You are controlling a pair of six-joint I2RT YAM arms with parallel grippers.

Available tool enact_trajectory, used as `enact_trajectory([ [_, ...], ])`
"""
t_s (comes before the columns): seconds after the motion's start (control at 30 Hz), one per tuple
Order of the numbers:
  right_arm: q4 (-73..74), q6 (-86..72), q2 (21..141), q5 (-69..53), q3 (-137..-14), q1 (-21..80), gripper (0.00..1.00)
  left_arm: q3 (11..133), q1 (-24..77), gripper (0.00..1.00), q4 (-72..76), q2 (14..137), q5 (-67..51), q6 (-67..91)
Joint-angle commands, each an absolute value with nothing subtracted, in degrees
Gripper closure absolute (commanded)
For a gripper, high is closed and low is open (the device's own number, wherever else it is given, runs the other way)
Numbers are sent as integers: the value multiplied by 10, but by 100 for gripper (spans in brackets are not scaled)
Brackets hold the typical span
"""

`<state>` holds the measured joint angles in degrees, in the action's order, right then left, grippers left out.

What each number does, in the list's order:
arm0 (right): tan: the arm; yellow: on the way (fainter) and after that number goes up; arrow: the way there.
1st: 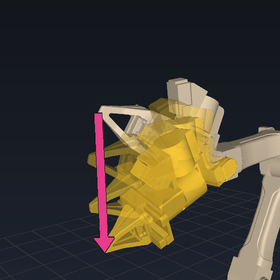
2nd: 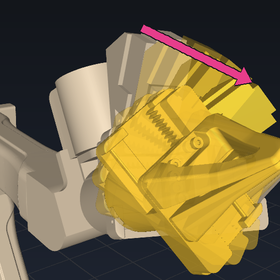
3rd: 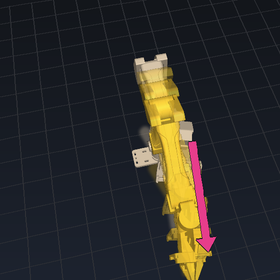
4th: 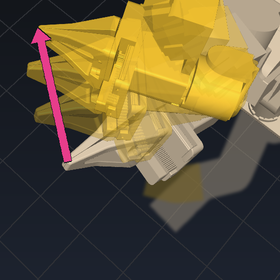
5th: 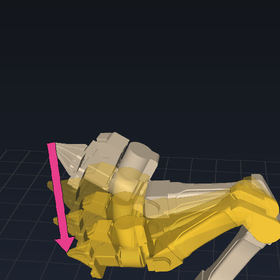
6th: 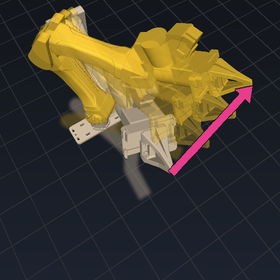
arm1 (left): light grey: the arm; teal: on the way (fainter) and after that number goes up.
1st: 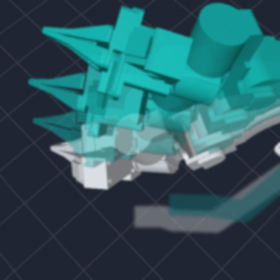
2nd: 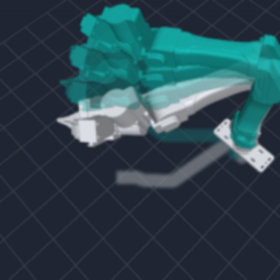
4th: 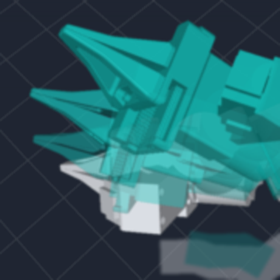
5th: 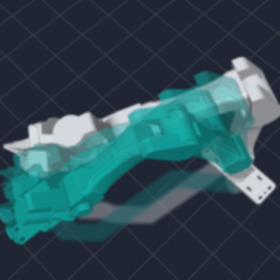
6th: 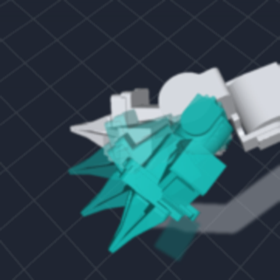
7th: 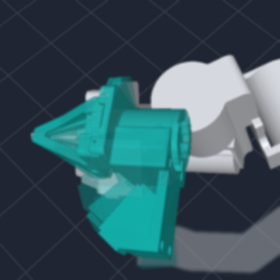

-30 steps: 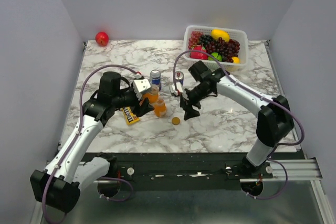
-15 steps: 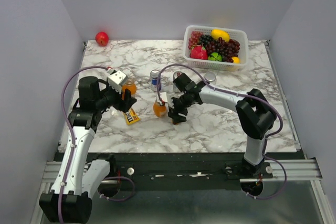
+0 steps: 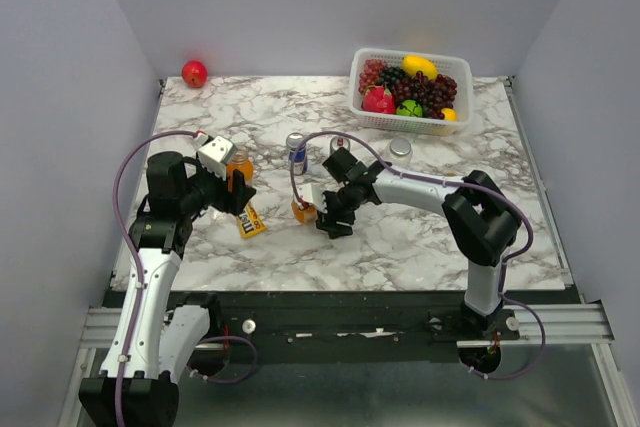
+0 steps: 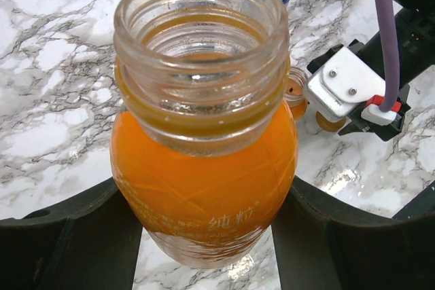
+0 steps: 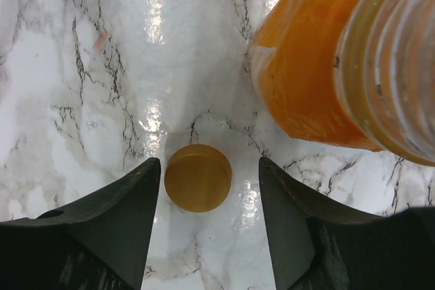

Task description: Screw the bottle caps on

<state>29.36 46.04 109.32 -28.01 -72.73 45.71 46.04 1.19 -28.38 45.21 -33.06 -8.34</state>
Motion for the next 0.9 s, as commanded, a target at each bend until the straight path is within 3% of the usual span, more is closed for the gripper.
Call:
enact_trajectory([
  [0.0,284,452,1097,-244,-714,468,34,453,8,100,-260,444,-317,-71],
  [0.63,300,479,1085,-222,-701,478,41,439,5,100,-227,441,-318,-62],
  [0.87,312,481,1023,-203,-674,478,59,426,5,100,-212,440,-376,-94],
])
